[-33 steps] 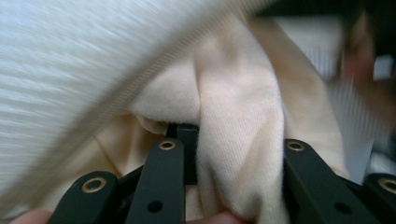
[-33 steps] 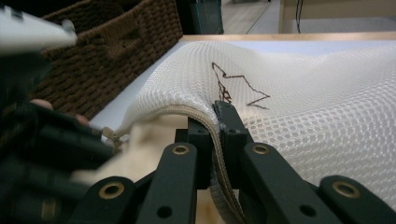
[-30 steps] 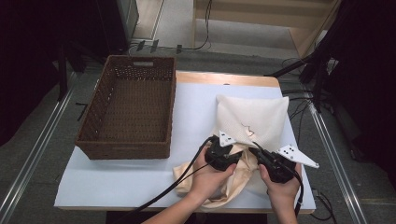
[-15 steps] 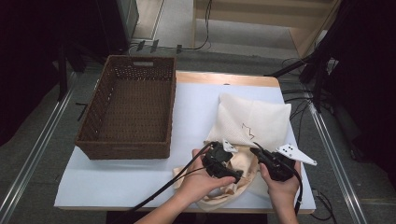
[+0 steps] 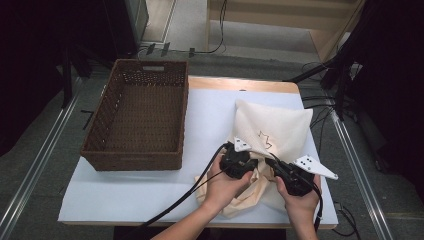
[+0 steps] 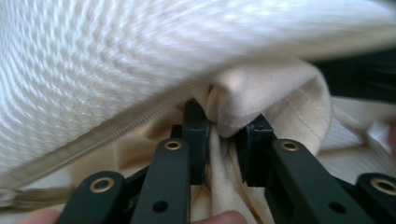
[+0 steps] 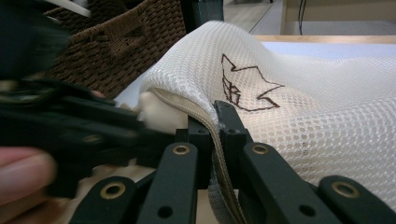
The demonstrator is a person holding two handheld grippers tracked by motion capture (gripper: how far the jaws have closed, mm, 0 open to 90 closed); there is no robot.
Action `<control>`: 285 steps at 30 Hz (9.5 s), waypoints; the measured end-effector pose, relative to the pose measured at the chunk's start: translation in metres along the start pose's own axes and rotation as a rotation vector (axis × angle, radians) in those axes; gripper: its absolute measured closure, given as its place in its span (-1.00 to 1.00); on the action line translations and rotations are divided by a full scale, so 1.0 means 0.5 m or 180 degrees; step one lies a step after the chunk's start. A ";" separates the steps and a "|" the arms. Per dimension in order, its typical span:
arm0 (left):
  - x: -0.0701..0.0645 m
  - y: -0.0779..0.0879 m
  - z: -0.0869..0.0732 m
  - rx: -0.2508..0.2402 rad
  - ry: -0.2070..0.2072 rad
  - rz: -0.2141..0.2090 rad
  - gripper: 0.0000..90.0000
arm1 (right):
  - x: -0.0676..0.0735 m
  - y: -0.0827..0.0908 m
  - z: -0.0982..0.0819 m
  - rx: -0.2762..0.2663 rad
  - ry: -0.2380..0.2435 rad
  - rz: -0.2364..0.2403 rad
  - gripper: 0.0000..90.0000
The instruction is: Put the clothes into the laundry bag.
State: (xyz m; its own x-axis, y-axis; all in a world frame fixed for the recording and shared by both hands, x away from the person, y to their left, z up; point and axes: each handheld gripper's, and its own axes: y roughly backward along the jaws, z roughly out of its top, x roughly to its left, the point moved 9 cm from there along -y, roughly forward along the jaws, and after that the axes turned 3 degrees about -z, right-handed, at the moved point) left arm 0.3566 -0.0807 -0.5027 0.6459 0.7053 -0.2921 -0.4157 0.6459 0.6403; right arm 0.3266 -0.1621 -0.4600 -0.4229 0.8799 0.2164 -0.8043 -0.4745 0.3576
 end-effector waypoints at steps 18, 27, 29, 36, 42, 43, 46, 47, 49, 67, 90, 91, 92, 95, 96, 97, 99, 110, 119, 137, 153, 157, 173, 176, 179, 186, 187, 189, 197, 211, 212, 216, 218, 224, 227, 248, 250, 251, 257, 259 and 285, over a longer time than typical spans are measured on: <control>-0.050 0.009 -0.114 0.0898 -0.0915 0.0260 -0.68 | -0.016 -0.011 -0.016 0.0082 -0.0013 -0.0055 0.94; -0.047 0.018 -0.025 0.0347 -0.0572 0.0025 0.78 | -0.011 -0.007 -0.019 0.0068 0.0011 -0.0059 0.95; -0.049 0.028 0.005 -0.0037 -0.0445 -0.0086 0.80 | -0.012 -0.003 -0.017 0.0026 -0.0015 -0.0069 0.96; -0.001 -0.037 -0.034 0.0381 -0.0289 0.0119 0.29 | -0.027 0.001 -0.025 0.0019 -0.0099 -0.0076 0.96; -0.060 0.035 -0.033 0.0122 -0.0993 -0.0031 -0.51 | -0.027 -0.003 -0.029 0.0049 -0.0017 -0.0108 0.96; -0.063 0.052 -0.034 0.0101 -0.1008 -0.0035 -0.57 | -0.030 -0.004 -0.031 0.0056 -0.0026 -0.0109 0.96; -0.045 0.062 -0.056 0.0344 -0.0900 -0.0049 -0.66 | -0.037 -0.011 -0.036 0.0090 -0.0048 -0.0116 0.96; -0.035 0.055 -0.072 0.0521 -0.0906 -0.0017 -0.67 | -0.037 -0.013 -0.038 0.0099 -0.0052 -0.0118 0.96; -0.019 0.035 -0.103 0.0772 -0.0923 0.0067 -0.68 | -0.036 -0.015 -0.039 0.0114 -0.0046 -0.0127 0.96; -0.031 0.033 -0.013 0.0078 -0.0462 -0.0079 0.83 | 0.011 -0.005 -0.015 0.0012 -0.0011 0.0019 0.96; -0.021 0.057 -0.149 0.0941 -0.0935 0.0291 -0.65 | -0.010 -0.016 -0.032 0.0115 0.0129 -0.0143 0.96; -0.021 0.057 -0.147 0.0915 -0.0961 0.0349 -0.54 | -0.007 -0.018 -0.033 0.0124 0.0169 -0.0157 0.96; -0.017 0.058 -0.142 0.0855 -0.0987 0.0453 -0.33 | -0.005 -0.018 -0.034 0.0131 0.0166 -0.0154 0.96; -0.008 0.063 -0.125 0.0736 -0.0906 0.0421 0.49 | -0.002 -0.022 -0.038 0.0147 0.0190 -0.0147 0.96; -0.009 0.065 -0.122 0.0727 -0.0889 0.0364 0.70 | 0.000 -0.022 -0.039 0.0155 0.0200 -0.0147 0.96; -0.013 0.066 -0.119 0.0709 -0.0864 0.0301 0.78 | 0.000 -0.021 -0.038 0.0153 0.0201 -0.0144 0.96; -0.025 0.073 -0.108 0.0628 -0.0853 0.0203 0.84 | 0.001 -0.020 -0.037 0.0144 0.0203 -0.0137 0.96; -0.026 0.018 -0.022 0.0014 -0.0300 -0.0014 0.85 | 0.021 -0.008 -0.019 0.0065 0.0115 0.0007 0.96; -0.052 0.019 -0.059 0.0286 -0.0639 -0.0352 0.17 | 0.000 -0.007 -0.034 0.0120 0.0110 -0.0050 0.96; -0.030 0.049 -0.136 0.0656 -0.0710 -0.0019 0.20 | 0.006 -0.017 -0.047 0.0176 0.0147 -0.0058 0.96; 0.014 -0.045 -0.035 -0.0059 -0.0074 0.0087 0.79 | 0.017 -0.001 -0.052 0.0156 0.0191 -0.0004 0.97; -0.002 0.005 -0.047 -0.0081 -0.0233 -0.0179 0.33 | 0.000 0.000 -0.052 0.0143 0.0159 -0.0049 0.97; -0.040 0.012 -0.124 0.0357 -0.0626 0.0040 -0.59 | -0.004 -0.010 -0.052 0.0154 0.0114 -0.0073 0.96; -0.040 0.006 -0.105 0.0381 -0.0613 0.0113 0.00 | -0.003 -0.010 -0.058 0.0168 0.0112 -0.0060 0.96; -0.039 -0.010 -0.087 0.0431 -0.0671 0.0061 0.69 | 0.001 -0.012 -0.061 0.0182 0.0111 -0.0050 0.96; -0.018 -0.010 0.004 -0.0503 -0.0382 0.0289 0.77 | 0.011 0.004 -0.043 0.0072 0.0106 -0.0023 0.97; -0.015 -0.020 0.010 -0.0549 -0.0348 0.0312 0.77 | 0.011 0.006 -0.039 0.0044 0.0095 -0.0020 0.97; -0.011 -0.055 -0.007 -0.0178 -0.0213 0.0143 0.74 | 0.009 0.007 -0.038 0.0055 0.0106 -0.0046 0.97; -0.025 -0.020 -0.033 -0.0065 -0.0548 -0.0124 -0.03 | -0.021 0.004 -0.050 0.0109 0.0019 -0.0107 0.97; -0.024 -0.060 -0.050 0.0366 -0.0723 0.0183 0.69 | -0.022 -0.008 -0.047 0.0121 -0.0021 -0.0117 0.97; -0.024 -0.067 -0.043 0.0384 -0.0690 0.0169 0.72 | -0.021 -0.008 -0.048 0.0123 -0.0016 -0.0116 0.97; -0.020 -0.076 -0.005 0.0139 -0.0561 0.0039 0.75 | -0.020 -0.007 -0.054 0.0126 -0.0050 -0.0102 0.97; -0.017 -0.066 0.027 -0.0339 -0.0342 -0.0078 0.75 | -0.025 -0.004 -0.053 0.0104 -0.0045 -0.0113 0.97; -0.013 -0.092 0.039 -0.0379 -0.0210 0.0002 0.72 | -0.032 0.010 -0.043 0.0046 -0.0099 -0.0122 0.97; 0.001 -0.128 0.012 0.0133 -0.0164 -0.0233 0.65 | -0.037 0.002 -0.055 0.0126 -0.0106 -0.0141 0.97; 0.155 0.075 -0.058 -0.0026 -0.0117 0.0818 -0.32 | -0.056 -0.002 -0.050 0.0099 -0.0136 -0.0207 0.96; 0.158 0.056 -0.071 0.0126 -0.0018 0.0715 -0.16 | -0.056 -0.001 -0.051 0.0104 -0.0128 -0.0209 0.96; 0.163 0.053 -0.073 0.0118 -0.0027 0.0759 -0.02 | -0.056 -0.001 -0.051 0.0107 -0.0116 -0.0212 0.96; 0.119 0.080 -0.085 0.0236 -0.0099 0.0247 0.94 | -0.059 -0.001 -0.054 0.0119 -0.0122 -0.0229 0.96; 0.092 0.097 -0.100 0.0304 -0.0089 -0.0048 0.95 | -0.063 -0.002 -0.054 0.0123 -0.0130 -0.0251 0.96; -0.091 0.034 -0.079 0.0400 -0.0787 -0.0332 0.37 | -0.057 -0.008 -0.036 0.0073 -0.0109 -0.0181 0.95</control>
State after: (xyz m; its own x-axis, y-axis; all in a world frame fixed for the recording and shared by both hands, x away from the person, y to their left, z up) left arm 0.2950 -0.0902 -0.5068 0.8238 0.5344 -0.1891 -0.2661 0.6591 0.7034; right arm 0.3342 -0.1848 -0.4837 -0.3621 0.9044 0.2258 -0.8167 -0.4245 0.3909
